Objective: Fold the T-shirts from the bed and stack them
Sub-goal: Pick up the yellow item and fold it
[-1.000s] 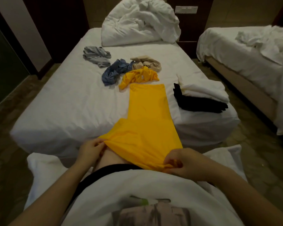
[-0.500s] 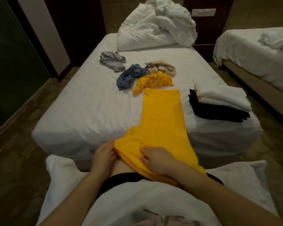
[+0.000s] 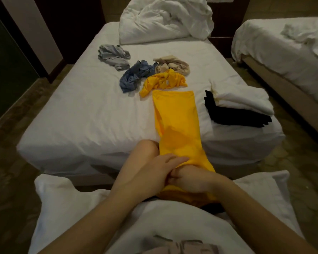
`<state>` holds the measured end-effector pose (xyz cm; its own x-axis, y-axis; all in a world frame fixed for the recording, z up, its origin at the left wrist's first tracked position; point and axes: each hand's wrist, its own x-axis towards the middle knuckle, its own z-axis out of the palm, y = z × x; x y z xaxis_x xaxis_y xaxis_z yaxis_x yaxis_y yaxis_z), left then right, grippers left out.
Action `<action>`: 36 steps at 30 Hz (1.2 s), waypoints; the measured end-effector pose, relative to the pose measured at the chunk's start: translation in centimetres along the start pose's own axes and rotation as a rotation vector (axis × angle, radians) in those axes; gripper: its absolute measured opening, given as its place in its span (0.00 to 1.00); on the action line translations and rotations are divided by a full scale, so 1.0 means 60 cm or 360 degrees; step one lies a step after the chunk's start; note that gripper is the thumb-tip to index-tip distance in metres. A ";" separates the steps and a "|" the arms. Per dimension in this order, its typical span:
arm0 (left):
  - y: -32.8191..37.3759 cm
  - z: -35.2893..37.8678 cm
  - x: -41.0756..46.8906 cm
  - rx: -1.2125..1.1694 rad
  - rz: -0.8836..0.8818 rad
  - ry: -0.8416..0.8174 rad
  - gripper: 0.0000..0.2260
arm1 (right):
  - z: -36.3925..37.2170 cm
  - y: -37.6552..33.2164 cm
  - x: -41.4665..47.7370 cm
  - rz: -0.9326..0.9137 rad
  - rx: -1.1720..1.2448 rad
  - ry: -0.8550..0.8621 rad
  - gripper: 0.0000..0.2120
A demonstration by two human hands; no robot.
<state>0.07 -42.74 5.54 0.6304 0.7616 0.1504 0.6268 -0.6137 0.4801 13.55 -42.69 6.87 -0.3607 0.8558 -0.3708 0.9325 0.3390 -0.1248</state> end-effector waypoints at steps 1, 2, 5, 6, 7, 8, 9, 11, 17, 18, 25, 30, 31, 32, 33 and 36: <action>-0.004 0.008 -0.004 -0.0023 -0.0036 -0.0096 0.28 | -0.016 0.028 -0.018 -0.0146 0.0292 -0.0136 0.15; -0.008 0.013 -0.010 -0.0039 -0.0081 -0.0129 0.29 | -0.037 0.052 -0.040 -0.0181 0.0582 -0.0291 0.16; -0.018 0.017 -0.032 0.0175 -0.0189 -0.0202 0.24 | -0.053 0.118 -0.056 0.0212 0.1244 -0.0223 0.16; -0.016 0.014 -0.031 0.0282 -0.0218 -0.0198 0.23 | -0.055 0.131 -0.046 0.0365 0.1406 -0.0077 0.16; -0.012 0.013 -0.027 0.0353 -0.0260 -0.0230 0.22 | -0.044 0.137 -0.025 0.0454 0.1499 0.0065 0.17; -0.005 0.007 -0.019 0.0386 -0.0339 -0.0287 0.21 | -0.034 0.143 0.000 0.0569 0.1607 0.0149 0.18; -0.003 0.006 -0.015 0.0411 -0.0440 -0.0271 0.19 | -0.031 0.145 0.027 0.0682 0.1750 0.0153 0.22; -0.004 0.006 -0.005 0.0408 -0.0551 -0.0213 0.18 | -0.035 0.136 0.077 0.0789 0.1872 -0.0017 0.30; 0.019 -0.022 -0.024 0.0702 -0.0476 -0.0270 0.29 | -0.072 0.080 0.193 0.0575 0.1455 -0.0083 0.33; 0.018 -0.017 -0.024 0.0662 -0.0497 -0.0323 0.25 | -0.076 0.073 0.207 0.0539 0.1280 -0.0174 0.33; 0.012 0.009 -0.044 0.0102 -0.0886 -0.0188 0.17 | -0.099 0.041 0.266 0.0204 0.0325 -0.0504 0.22; 0.008 0.008 -0.048 0.0230 -0.0713 -0.0400 0.22 | -0.090 0.035 0.283 0.0116 0.0803 -0.0763 0.19; 0.004 0.008 -0.046 0.0261 -0.0688 -0.0447 0.23 | -0.087 0.035 0.281 0.0091 0.0819 -0.0858 0.20; 0.000 0.008 -0.044 0.0295 -0.0664 -0.0488 0.23 | -0.084 0.038 0.281 0.0070 0.0863 -0.0927 0.21; -0.002 0.009 -0.044 0.0309 -0.0622 -0.0502 0.23 | -0.083 0.043 0.280 0.0077 0.0958 -0.0963 0.22; -0.006 0.009 -0.049 0.0325 -0.0547 -0.0502 0.21 | -0.079 0.056 0.270 0.0084 0.1053 -0.0883 0.25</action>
<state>-1.76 -44.88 4.48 0.4600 0.8459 -0.2698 0.8790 -0.3910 0.2728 10.77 -25.83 4.83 -0.4158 0.4912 -0.7654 0.8293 -0.1406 -0.5408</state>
